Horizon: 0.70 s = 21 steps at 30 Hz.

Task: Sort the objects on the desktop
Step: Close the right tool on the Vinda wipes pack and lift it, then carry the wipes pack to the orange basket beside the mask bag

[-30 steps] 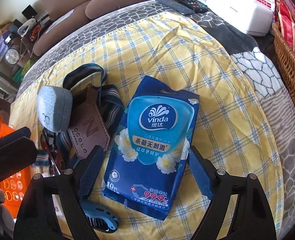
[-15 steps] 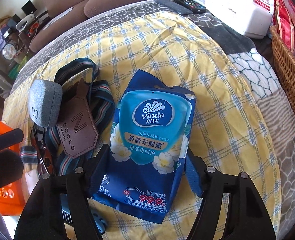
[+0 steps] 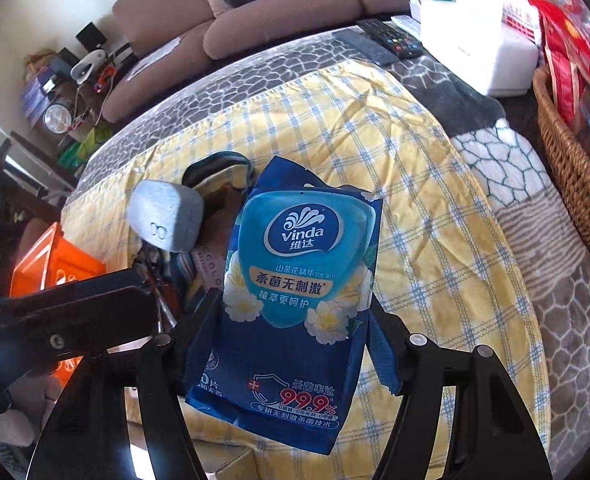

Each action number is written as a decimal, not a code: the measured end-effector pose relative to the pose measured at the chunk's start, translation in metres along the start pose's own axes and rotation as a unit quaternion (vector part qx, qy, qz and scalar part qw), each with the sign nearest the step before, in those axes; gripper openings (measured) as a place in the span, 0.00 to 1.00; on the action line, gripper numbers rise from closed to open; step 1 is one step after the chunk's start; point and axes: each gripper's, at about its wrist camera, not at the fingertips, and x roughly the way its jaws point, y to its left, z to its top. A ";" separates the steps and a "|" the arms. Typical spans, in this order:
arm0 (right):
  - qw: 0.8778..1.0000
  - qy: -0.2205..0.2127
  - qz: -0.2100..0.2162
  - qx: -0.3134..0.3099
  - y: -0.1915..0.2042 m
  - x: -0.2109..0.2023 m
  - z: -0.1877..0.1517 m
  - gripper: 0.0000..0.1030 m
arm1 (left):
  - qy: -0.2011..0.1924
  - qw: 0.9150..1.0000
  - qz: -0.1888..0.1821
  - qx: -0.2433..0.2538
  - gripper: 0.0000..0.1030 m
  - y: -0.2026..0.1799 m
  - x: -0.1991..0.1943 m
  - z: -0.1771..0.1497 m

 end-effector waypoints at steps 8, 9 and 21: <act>0.999 -0.006 0.046 -0.027 0.036 -0.025 -0.006 0.66 | -0.012 0.997 -0.057 -0.046 0.78 0.010 -0.016 -0.007; 0.998 -0.006 0.049 -0.033 0.042 -0.027 -0.007 0.66 | -0.011 0.997 -0.062 -0.048 0.69 0.010 -0.017 -0.007; 0.995 -0.005 0.056 -0.079 0.098 -0.035 -0.011 0.66 | -0.044 0.993 -0.084 -0.068 0.38 0.032 -0.061 -0.016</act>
